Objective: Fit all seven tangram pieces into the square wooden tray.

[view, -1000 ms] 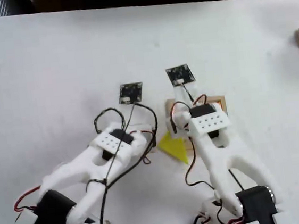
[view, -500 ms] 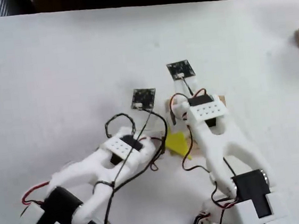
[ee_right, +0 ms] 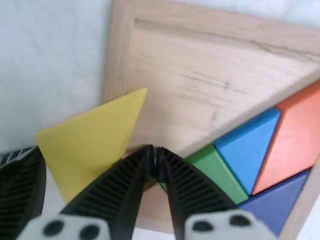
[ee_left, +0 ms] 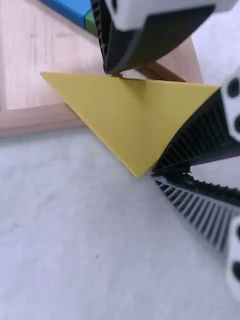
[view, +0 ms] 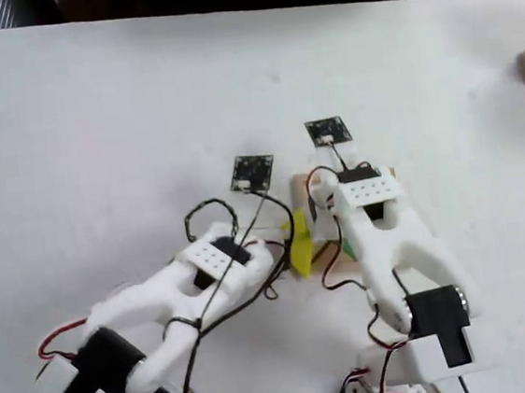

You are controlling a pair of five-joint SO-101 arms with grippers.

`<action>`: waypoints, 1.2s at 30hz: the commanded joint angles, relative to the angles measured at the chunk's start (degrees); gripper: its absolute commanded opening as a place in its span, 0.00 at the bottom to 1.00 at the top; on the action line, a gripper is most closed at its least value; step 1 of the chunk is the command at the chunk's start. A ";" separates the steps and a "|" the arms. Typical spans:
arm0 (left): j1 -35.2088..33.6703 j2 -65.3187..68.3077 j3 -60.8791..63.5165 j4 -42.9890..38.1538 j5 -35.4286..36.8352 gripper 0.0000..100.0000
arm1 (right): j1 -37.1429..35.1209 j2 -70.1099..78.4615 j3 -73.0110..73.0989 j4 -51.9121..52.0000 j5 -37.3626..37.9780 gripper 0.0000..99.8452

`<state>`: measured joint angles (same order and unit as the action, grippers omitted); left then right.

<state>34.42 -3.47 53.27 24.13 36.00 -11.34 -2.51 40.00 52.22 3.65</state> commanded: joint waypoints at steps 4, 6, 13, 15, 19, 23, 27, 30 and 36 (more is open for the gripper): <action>0.75 0.13 -1.67 -1.58 1.76 0.02 | 3.30 -2.24 -1.58 1.98 1.14 0.02; 0.75 0.13 -1.76 -1.58 1.76 0.02 | 5.67 -5.76 -2.20 3.03 0.97 0.02; 0.75 0.13 -1.76 -1.67 1.76 0.02 | -1.27 -18.77 2.46 2.59 -0.88 0.02; 0.75 0.13 -1.67 -2.64 1.76 0.02 | -2.86 -19.12 2.02 2.24 -3.60 0.02; 0.75 0.13 -1.67 -2.73 1.76 0.02 | -5.85 -17.71 4.04 -2.59 -4.66 0.02; 0.75 0.04 -1.67 -2.73 1.76 0.02 | -6.55 -12.53 3.60 -5.49 -4.31 0.02; 0.66 0.04 -1.67 -2.73 1.76 0.02 | -5.23 -6.20 2.02 -5.49 -1.85 0.02; 0.66 0.04 -1.58 -2.73 1.76 0.02 | -3.21 -2.24 -0.53 -3.21 -1.58 0.02; 0.13 0.04 -1.49 -2.37 1.76 0.02 | -2.15 2.51 -5.01 -0.13 -1.93 0.02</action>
<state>34.42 -3.38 53.27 22.90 36.00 -13.89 -1.89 36.75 51.16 1.01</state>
